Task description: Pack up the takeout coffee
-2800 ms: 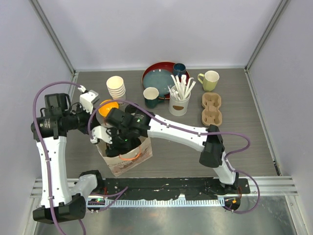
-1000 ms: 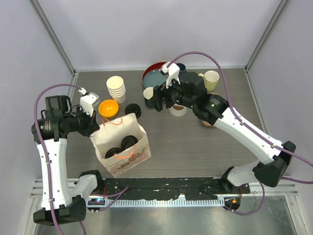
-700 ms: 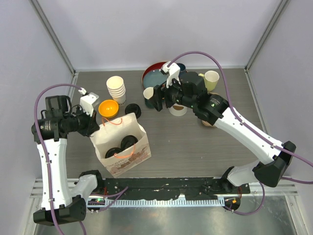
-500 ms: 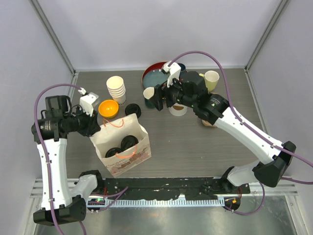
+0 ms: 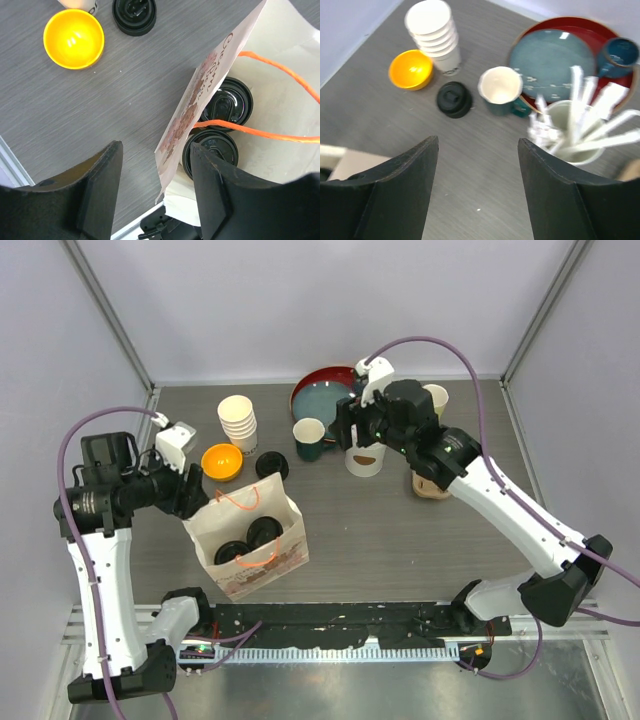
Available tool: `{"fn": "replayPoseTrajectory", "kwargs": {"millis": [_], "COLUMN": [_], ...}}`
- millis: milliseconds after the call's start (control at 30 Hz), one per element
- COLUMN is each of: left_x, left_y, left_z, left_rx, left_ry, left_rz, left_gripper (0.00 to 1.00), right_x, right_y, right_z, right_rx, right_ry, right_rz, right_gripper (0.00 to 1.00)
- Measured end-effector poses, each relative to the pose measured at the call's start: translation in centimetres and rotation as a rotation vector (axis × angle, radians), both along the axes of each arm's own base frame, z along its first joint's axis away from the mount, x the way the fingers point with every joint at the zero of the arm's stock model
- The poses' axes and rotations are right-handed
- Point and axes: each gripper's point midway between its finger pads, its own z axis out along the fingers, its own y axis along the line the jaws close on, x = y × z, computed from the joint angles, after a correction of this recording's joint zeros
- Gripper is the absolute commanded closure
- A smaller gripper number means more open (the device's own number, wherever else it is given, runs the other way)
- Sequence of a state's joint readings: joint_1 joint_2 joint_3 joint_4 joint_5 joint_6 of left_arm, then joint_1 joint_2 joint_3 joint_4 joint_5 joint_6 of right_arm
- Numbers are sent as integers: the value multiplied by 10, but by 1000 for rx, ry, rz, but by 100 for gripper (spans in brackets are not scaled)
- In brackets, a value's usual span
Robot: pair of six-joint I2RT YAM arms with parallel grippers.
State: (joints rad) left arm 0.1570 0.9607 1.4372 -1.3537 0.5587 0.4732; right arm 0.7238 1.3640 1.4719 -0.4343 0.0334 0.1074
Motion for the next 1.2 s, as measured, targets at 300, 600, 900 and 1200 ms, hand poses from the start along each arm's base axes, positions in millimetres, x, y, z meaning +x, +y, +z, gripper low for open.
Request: {"fn": "replayPoseTrajectory", "kwargs": {"millis": [300,600,900,1200], "left_x": [1,-8,-5,-5], "left_y": [0,23,30,30], "left_z": [31,39,23,20], "left_rx": [-2,14,-4,-4], "left_ry": [-83,-75,-9,3], "left_rz": [30,269,359,358], "left_gripper": [29,25,25,25], "right_x": [61,90,108,126], "right_y": [-92,-78,-75,-80], "right_z": [-8,-82,-117,-140], "right_rx": [-61,-162,-252,-330], "right_ry": [-7,119,126,115], "right_rz": [-302,-150,-138,-162], "right_gripper": [56,53,60,93]}}
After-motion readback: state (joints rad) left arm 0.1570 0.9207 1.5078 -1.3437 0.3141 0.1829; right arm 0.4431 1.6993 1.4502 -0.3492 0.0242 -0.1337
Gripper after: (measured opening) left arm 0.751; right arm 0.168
